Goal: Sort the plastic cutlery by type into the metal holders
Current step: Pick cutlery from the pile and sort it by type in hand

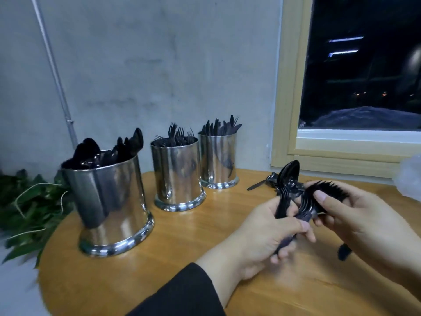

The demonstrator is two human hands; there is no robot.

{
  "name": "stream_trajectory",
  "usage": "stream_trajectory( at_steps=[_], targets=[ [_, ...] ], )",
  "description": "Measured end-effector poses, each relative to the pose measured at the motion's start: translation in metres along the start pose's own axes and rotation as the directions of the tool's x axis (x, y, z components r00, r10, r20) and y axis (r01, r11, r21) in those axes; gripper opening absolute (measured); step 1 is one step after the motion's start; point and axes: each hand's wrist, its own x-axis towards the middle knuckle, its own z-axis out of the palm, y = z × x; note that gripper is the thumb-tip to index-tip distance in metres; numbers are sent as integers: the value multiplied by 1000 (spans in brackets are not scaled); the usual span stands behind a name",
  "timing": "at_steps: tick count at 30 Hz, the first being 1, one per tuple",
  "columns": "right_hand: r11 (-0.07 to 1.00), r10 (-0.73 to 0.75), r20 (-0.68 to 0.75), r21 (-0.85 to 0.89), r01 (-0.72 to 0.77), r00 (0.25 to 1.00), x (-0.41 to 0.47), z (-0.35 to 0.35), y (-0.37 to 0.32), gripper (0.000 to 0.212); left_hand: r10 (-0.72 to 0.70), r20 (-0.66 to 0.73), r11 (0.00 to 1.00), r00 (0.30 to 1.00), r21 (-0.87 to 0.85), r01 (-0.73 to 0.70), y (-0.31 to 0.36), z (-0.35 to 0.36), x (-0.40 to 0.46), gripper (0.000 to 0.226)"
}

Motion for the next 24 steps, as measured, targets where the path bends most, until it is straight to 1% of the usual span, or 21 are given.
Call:
stream_trajectory(
  at_steps=[3,4,6,7,9,11,13,14,16,18,20,23,24],
  targets=[
    [997,-60,14,-48,61,998,0,21,-12,51,28,-20,997,999,-75,-29,7,-11,-19,26],
    [994,-84,34,-63,86,996,2,31,-18,48,44,-51,995,998,-88,-49,10,-15,-26,25],
    [982,-134,51,-131,140,990,10,49,-30,22,77,-181,992,980,-82,-93,17,-26,-40,21],
    [971,-164,26,-174,166,986,18,56,-36,13,79,-287,993,955,-57,-99,21,-33,-46,24],
    [937,-240,-30,-268,223,970,32,68,-54,12,105,-509,993,854,2,-121,32,-53,-54,37],
    [895,-346,-53,-318,313,937,52,81,-73,14,185,-620,982,763,94,-163,47,-75,-61,41],
    [861,-426,-84,-344,375,901,78,94,-91,16,225,-669,974,709,148,-170,58,-93,-69,41],
    [840,-459,-93,-370,397,883,91,102,-101,16,222,-677,975,702,137,-176,61,-100,-72,40],
    [821,-496,-88,-371,434,864,119,117,-114,14,198,-659,977,726,76,-198,63,-111,-76,38],
    [805,-510,-58,-383,453,858,146,135,-121,13,173,-646,977,743,21,-210,63,-120,-76,37],
    [775,-520,-25,-433,460,854,173,153,-124,13,154,-639,977,753,-15,-213,61,-129,-73,37],
    [761,-516,24,-446,471,856,203,178,-126,12,135,-604,981,785,-29,-191,60,-133,-69,34],
    [739,-514,50,-481,471,857,212,184,-124,11,128,-589,983,798,-29,-179,59,-134,-67,34]
  ],
)
